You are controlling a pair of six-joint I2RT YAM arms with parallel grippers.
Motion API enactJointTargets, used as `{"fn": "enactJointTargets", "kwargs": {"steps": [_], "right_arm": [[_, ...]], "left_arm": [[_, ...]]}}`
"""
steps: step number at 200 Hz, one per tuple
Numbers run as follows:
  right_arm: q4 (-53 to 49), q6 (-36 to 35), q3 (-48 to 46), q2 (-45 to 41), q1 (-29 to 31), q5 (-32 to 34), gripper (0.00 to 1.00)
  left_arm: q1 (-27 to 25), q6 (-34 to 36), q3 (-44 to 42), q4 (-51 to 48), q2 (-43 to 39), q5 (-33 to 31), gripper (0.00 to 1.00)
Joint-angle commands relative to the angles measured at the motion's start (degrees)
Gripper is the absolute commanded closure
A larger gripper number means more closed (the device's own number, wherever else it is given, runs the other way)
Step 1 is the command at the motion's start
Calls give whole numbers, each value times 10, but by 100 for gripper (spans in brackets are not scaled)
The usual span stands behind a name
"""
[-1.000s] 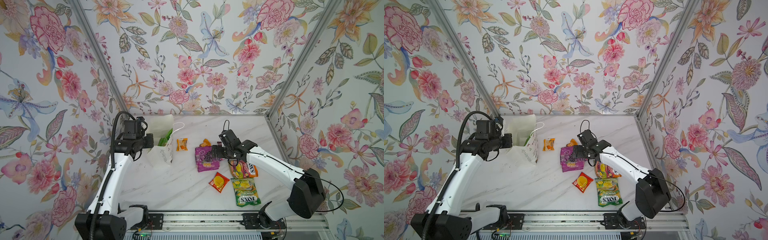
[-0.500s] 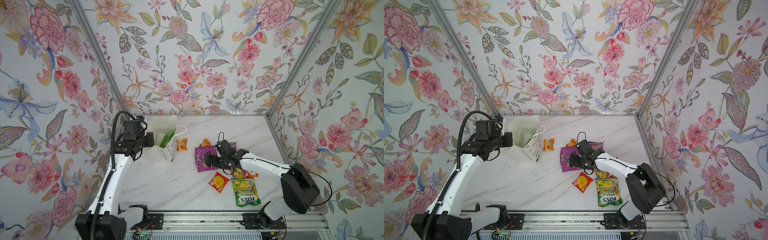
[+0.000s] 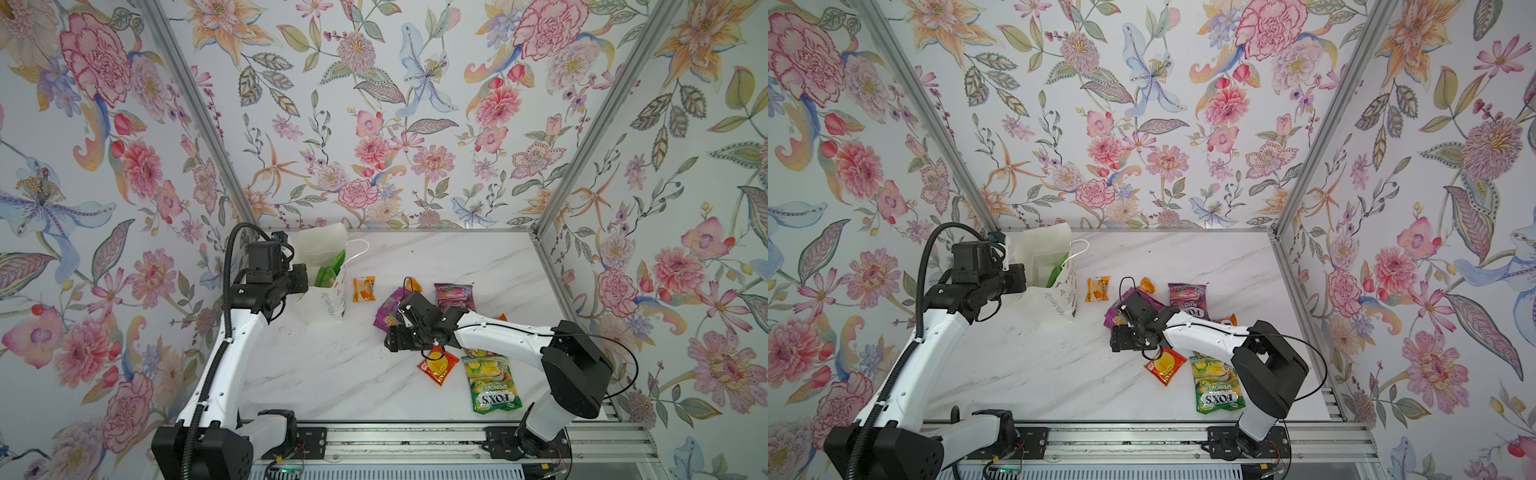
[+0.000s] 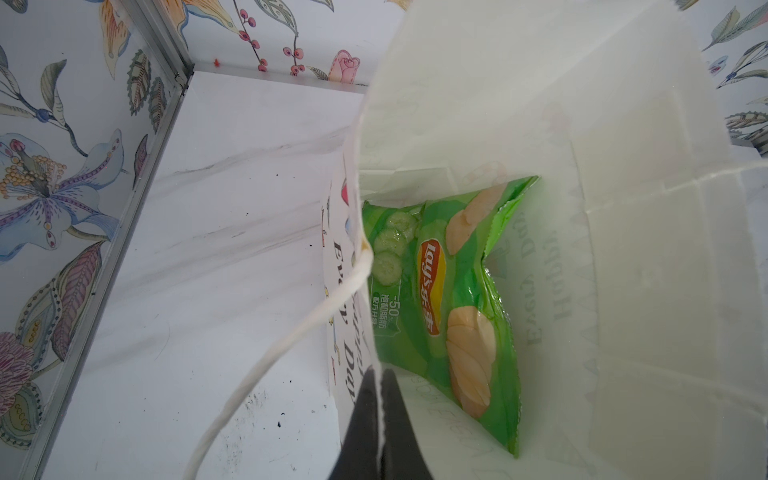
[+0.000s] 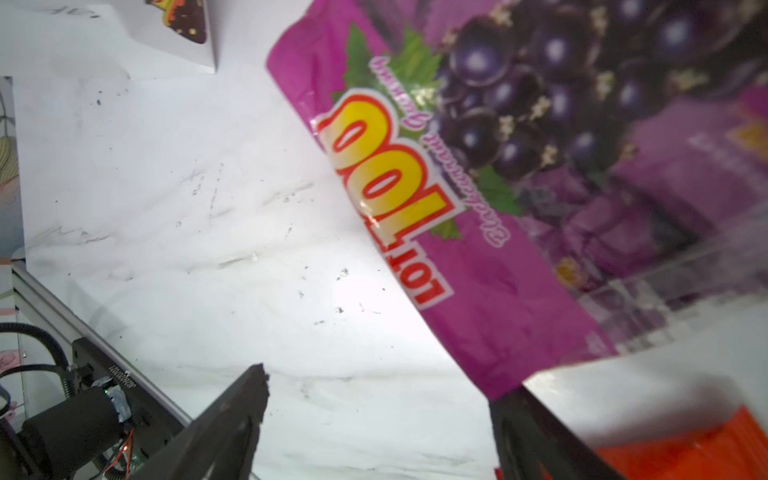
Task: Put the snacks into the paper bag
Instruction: 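Lower the right gripper and grasp the purple grape candy bag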
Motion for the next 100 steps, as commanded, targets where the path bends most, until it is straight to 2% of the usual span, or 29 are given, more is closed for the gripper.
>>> {"fn": "enactJointTargets", "kwargs": {"steps": [1,25,51,100], "right_arm": [[-32,-38,17,-37,1,53,15],[-69,-93,26,-66,-4,116,15],[-82,-147,45,-67,-5,133,16],[-112,-239,110,1,28,202,16]], "left_arm": [[8,-4,-12,11,-13,-6,100],[7,-4,-19,19,-19,-5,100],[7,-6,-21,22,-18,-2,100],[8,-7,-16,21,-21,-4,100]]}}
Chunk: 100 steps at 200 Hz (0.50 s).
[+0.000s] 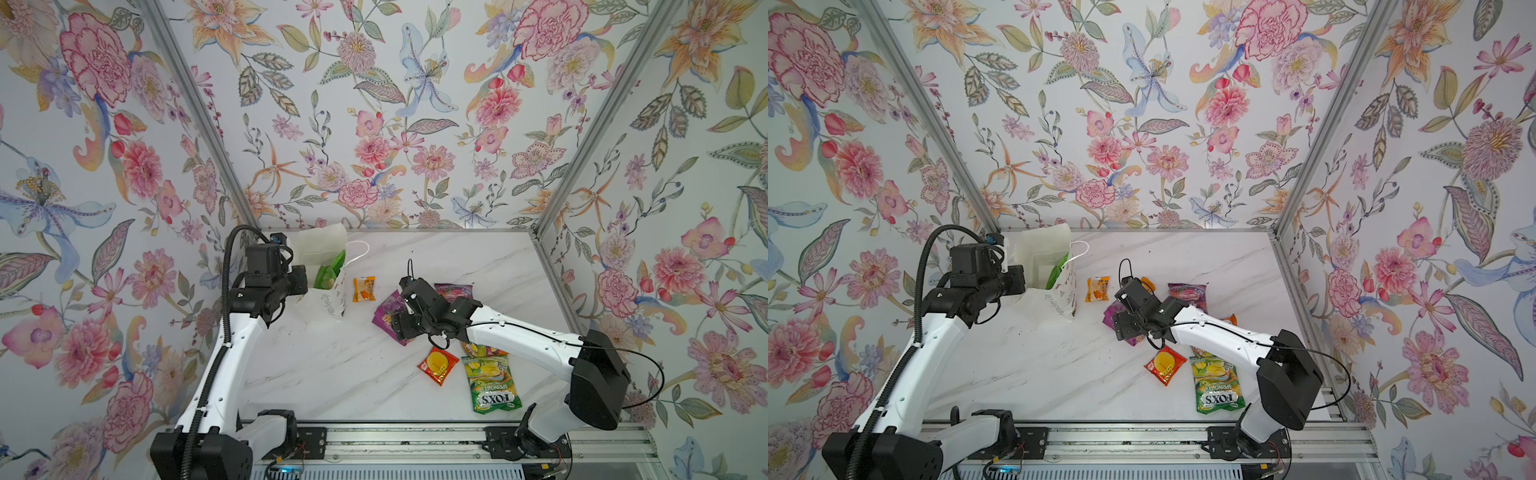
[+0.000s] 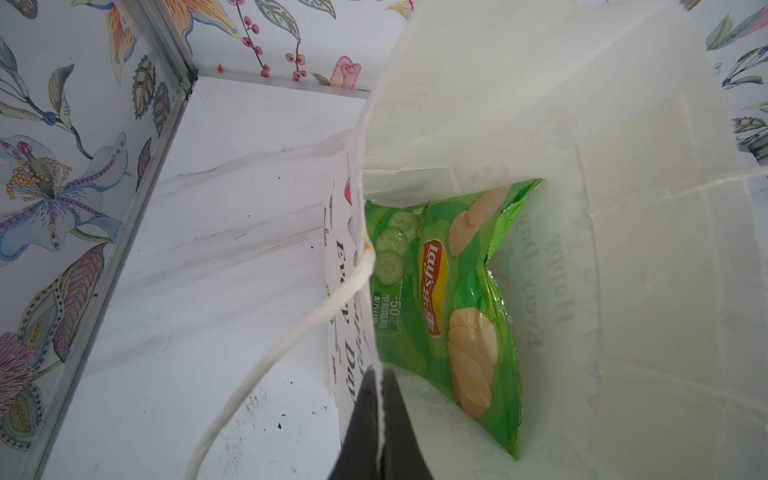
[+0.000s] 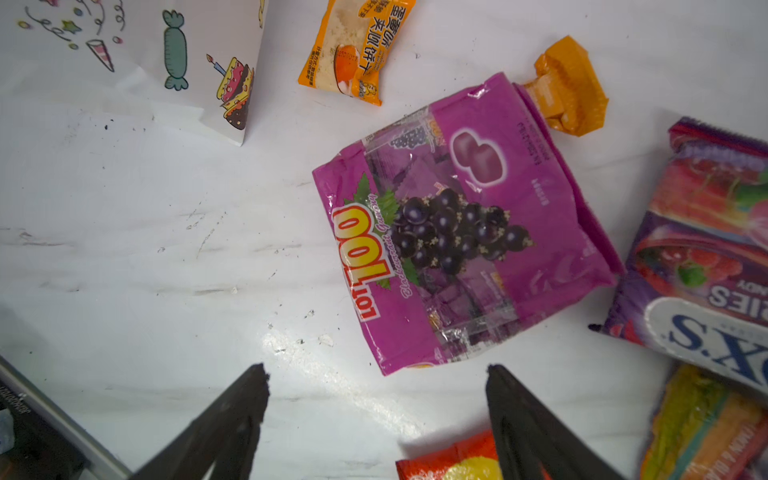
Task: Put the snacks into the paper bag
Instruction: 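Lower the right gripper and grasp the purple grape candy bag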
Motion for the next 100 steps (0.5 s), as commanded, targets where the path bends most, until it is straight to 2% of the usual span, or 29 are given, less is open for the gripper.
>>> {"fn": "enactJointTargets", "kwargs": {"steps": [1,43,100], "right_arm": [[-33,-74,34,41,16,55,16],[-49,-133,94,112,44,88,16],[-106,-141,174,229,63,146,19]], "left_arm": [[8,-7,-4,13,-8,-4,100],[8,-7,-7,13,-9,-4,100],[9,-7,-12,11,-11,-4,100]]}}
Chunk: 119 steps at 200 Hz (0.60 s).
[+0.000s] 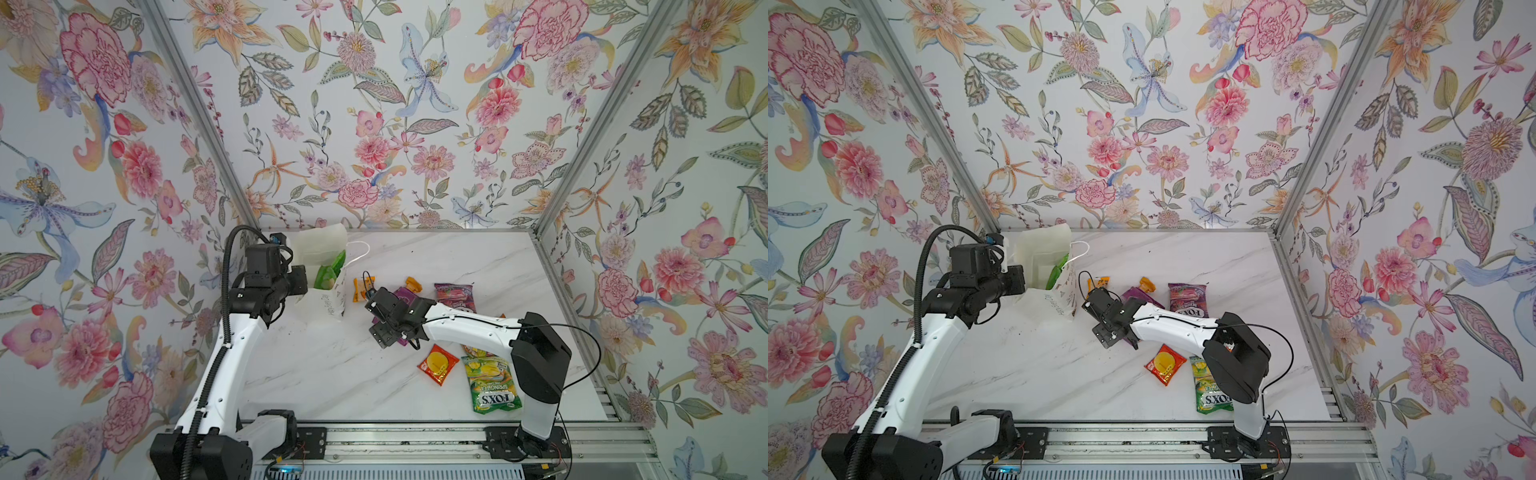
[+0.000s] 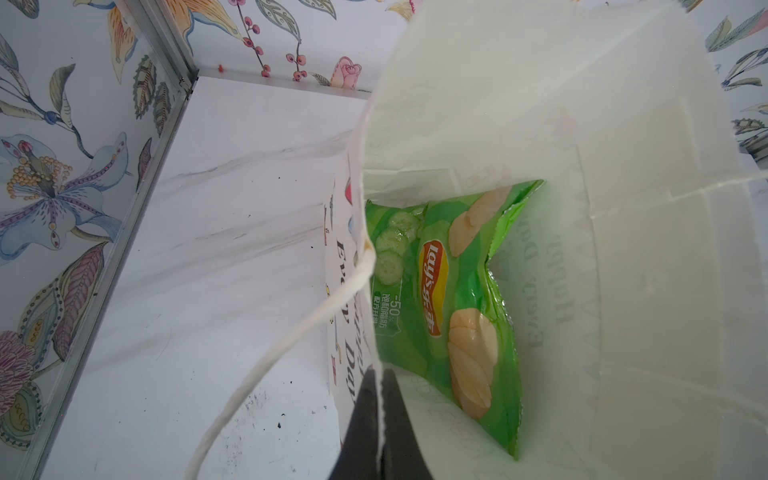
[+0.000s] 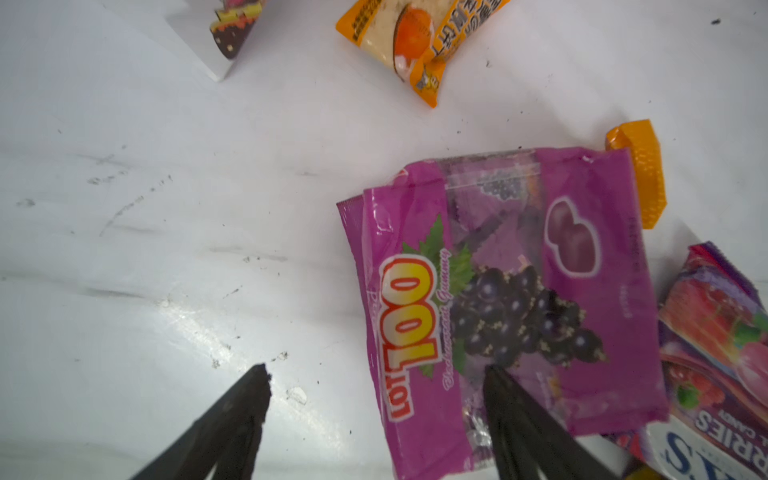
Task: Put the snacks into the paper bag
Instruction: 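Lower the right gripper and grasp the purple grape candy bag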
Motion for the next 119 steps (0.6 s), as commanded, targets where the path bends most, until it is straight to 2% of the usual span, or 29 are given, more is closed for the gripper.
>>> {"fn": "enactJointTargets", "kwargs": {"steps": [1,44,87,104,119], "right_arm": [[-65,-17,60,67,11,65,19],[-114,-4,93,134,13,123,23],[-120,14,91,175,16,137,32],[-120,21,88,179,16,132,39],[-120,25,86,180,17,128,53]], "left_arm": [[9,-6,-12,11,-9,-4,100],[9,-7,-10,10,-10,-1,100],[10,-12,-11,12,-11,0,100],[10,-12,-10,11,-10,1,100],[10,-13,-10,12,-9,2,100]]}}
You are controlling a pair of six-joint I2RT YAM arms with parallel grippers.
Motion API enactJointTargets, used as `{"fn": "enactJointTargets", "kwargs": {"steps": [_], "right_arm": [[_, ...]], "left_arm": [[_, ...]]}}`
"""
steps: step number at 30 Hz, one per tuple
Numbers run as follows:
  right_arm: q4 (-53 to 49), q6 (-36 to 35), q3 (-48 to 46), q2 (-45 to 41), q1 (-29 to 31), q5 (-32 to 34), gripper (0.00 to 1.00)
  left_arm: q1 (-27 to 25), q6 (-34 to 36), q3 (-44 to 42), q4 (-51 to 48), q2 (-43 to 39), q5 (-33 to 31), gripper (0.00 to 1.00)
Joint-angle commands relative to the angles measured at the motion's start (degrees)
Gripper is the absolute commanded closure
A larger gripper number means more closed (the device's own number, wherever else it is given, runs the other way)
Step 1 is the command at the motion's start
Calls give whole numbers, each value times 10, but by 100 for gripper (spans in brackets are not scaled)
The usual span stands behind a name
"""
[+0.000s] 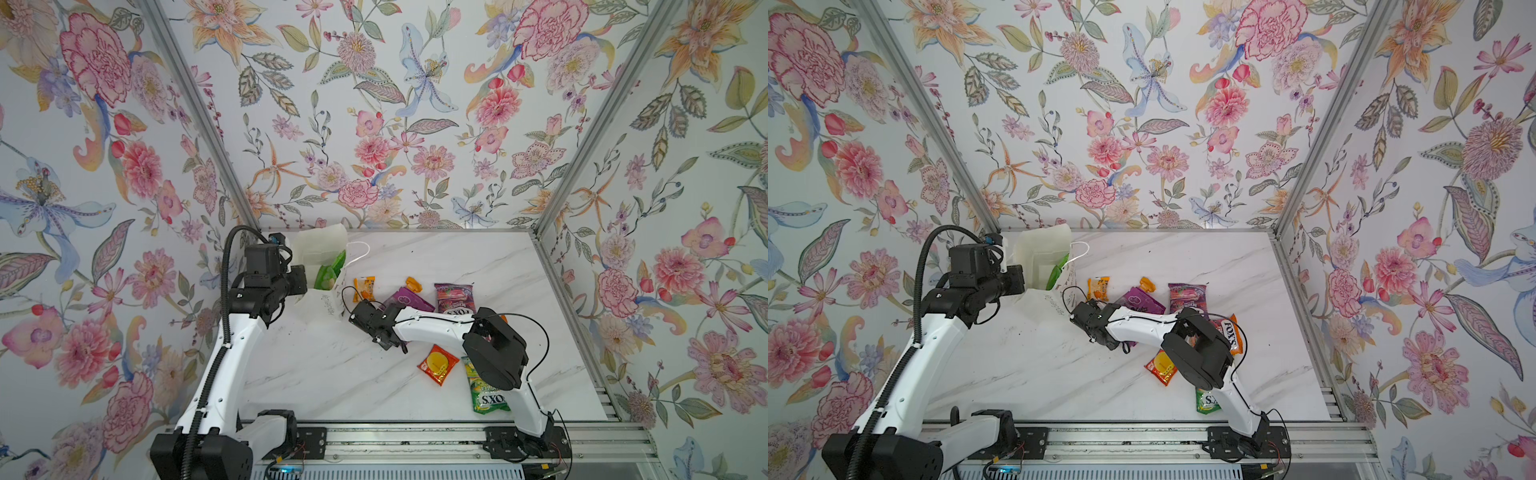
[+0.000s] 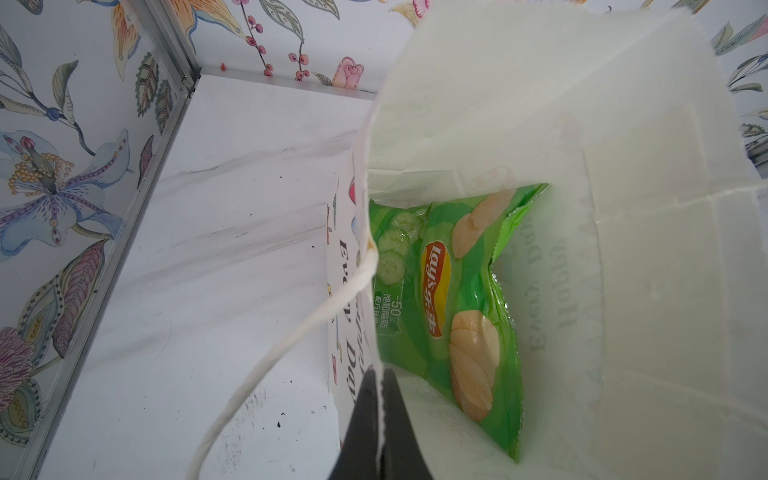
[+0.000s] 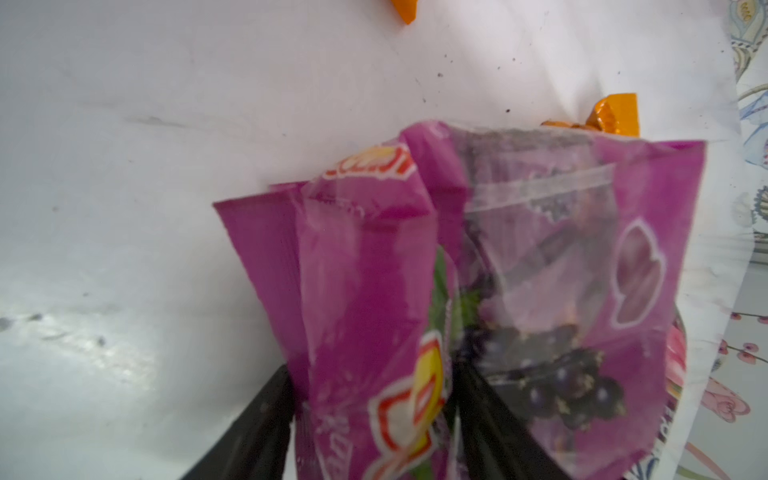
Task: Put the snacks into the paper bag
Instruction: 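Lower the right gripper and grasp the purple grape candy bag, then lift the purple candy bag with the right gripper toward the paper bag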
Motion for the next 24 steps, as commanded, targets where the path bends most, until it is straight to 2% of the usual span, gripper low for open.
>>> {"fn": "enactJointTargets", "kwargs": {"steps": [1,5,7,9,14,18,24], "right_arm": [[-39,23,-10,27,-2,-26,54],[-38,31,-13,15,2,-33,82],[-37,37,-17,-4,3,-46,91],[-31,44,-26,-31,3,-63,95],[-16,72,-51,-113,-1,-100,100],[5,111,-76,-183,-15,-144,100],[104,177,-144,-302,-56,-265,100]], "left_arm": [[8,-8,-11,12,-10,2,100],[7,-9,-10,10,-8,7,100],[7,-9,-10,8,-5,9,100],[8,-9,-10,7,-4,11,100],[6,-9,-10,5,0,11,100],[7,-11,-6,7,3,17,100],[5,-12,13,1,9,26,100]]}}
